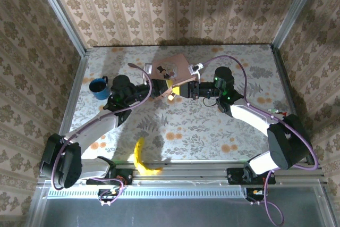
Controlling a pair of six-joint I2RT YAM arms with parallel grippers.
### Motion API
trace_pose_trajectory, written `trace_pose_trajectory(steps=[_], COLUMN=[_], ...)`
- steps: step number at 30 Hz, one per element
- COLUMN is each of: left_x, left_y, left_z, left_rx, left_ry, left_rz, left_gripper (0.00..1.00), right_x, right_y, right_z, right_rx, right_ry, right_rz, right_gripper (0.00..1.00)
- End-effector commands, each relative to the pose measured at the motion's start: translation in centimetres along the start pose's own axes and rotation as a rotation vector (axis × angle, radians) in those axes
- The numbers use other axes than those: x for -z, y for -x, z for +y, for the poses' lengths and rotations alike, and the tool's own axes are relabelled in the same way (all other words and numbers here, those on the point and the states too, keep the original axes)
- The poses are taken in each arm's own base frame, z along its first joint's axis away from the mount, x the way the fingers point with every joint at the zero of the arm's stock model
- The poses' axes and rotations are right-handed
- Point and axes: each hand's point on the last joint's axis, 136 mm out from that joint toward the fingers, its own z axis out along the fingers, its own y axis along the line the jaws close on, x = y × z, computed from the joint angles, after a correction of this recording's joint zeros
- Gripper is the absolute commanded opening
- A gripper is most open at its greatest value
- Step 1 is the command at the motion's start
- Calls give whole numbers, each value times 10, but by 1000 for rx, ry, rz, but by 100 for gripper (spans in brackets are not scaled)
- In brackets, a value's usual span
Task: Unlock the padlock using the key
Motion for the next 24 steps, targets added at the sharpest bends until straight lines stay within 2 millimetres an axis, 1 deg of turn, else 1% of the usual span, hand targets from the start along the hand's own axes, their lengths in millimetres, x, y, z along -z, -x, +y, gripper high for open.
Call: trace_pose_trajectory(steps=[1, 2, 4, 6, 17, 24], left_x=[0, 0, 0, 1, 3, 3], left_y=[0, 0, 0, 1, -2, -2], left_z=[2, 2, 1, 0, 2, 5], left_rx=[1, 0, 0, -1, 12, 19], left_ry=[-7, -8, -11, -15, -12, -6], left_rz=[-12, -11, -11, -10, -6, -7], left_gripper=[0, 0, 0, 0, 0, 0], right_x=[-4, -4, -4, -4, -5, -5], right_y=[8, 8, 8, 8, 10, 12], right_z=[12, 11, 8, 6, 2, 4], right_rx=[48, 45, 33, 32, 29, 34], right_ry=[43, 41, 28, 24, 12, 21], right_rz=[-3, -3, -7, -10, -24, -28], right_gripper=[20, 20, 28, 29, 24, 21])
